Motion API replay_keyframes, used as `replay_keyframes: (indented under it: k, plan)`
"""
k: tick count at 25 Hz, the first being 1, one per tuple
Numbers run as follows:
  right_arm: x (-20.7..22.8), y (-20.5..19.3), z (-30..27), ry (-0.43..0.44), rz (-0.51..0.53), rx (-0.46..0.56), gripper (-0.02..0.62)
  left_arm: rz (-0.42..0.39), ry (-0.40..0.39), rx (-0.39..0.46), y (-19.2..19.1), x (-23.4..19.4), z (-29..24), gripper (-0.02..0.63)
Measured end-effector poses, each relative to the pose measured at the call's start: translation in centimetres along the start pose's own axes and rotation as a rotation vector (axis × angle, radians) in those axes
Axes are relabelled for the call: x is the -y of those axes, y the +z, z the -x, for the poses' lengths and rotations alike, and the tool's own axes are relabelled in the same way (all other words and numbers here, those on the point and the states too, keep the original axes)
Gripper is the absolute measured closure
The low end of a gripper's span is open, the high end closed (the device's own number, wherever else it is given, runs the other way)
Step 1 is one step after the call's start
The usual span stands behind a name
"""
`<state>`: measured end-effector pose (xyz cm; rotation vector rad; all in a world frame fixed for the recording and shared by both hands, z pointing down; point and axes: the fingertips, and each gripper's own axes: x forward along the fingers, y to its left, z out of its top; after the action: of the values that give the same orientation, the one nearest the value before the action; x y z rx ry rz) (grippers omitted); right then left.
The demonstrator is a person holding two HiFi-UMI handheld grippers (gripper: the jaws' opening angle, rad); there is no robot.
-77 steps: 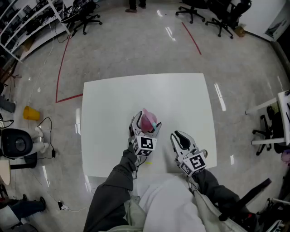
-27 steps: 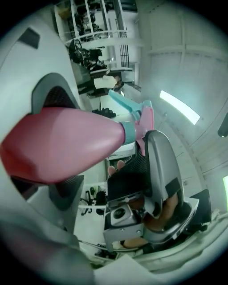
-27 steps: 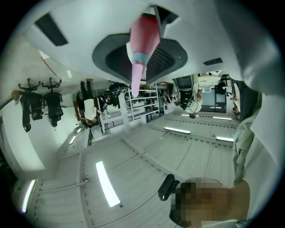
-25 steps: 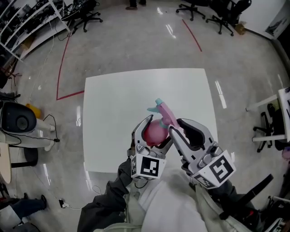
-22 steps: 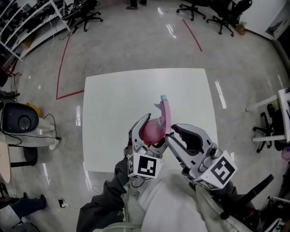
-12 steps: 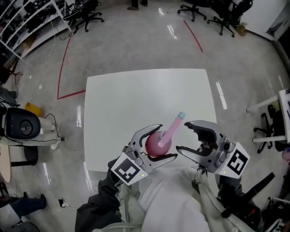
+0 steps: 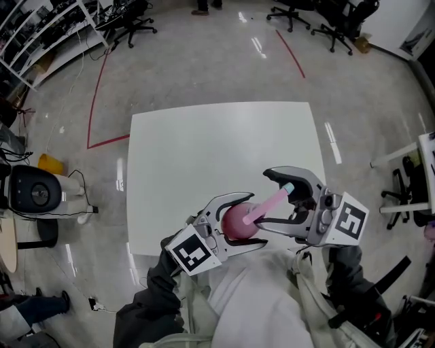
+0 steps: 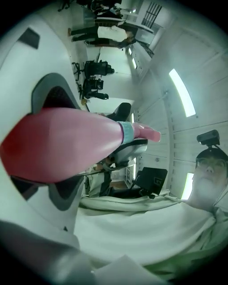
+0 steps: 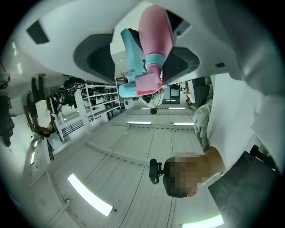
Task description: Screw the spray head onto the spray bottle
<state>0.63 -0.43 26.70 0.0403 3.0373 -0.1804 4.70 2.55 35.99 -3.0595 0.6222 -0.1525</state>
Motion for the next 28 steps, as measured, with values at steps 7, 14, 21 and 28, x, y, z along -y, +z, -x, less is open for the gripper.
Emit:
replay_keyframes:
  k: [7,14,21,28]
  plan:
    - [-0.9,-0.5,1.3,-0.066,0.066,-0.045,0.368,0.035,0.174,-0.024,-1.3,-3.0,0.3,0.163]
    - [0.8,-0.8,1.8,-0.234,0.033,-0.076,0.386,-0.053,0.326,-0.174,-3.2,-4.8,-1.0,0.165]
    - [-0.8,-0.8,1.5,-0.12,0.113,-0.053,0.506,-0.077,0.185,-0.06,-0.9,-2.6,-2.1,0.164]
    - [-0.8,-1.6,0.0,-0.113,0.142,-0.107,0.502,-0.043,0.287,-0.112,-2.6,-3.1,-1.8,0.164]
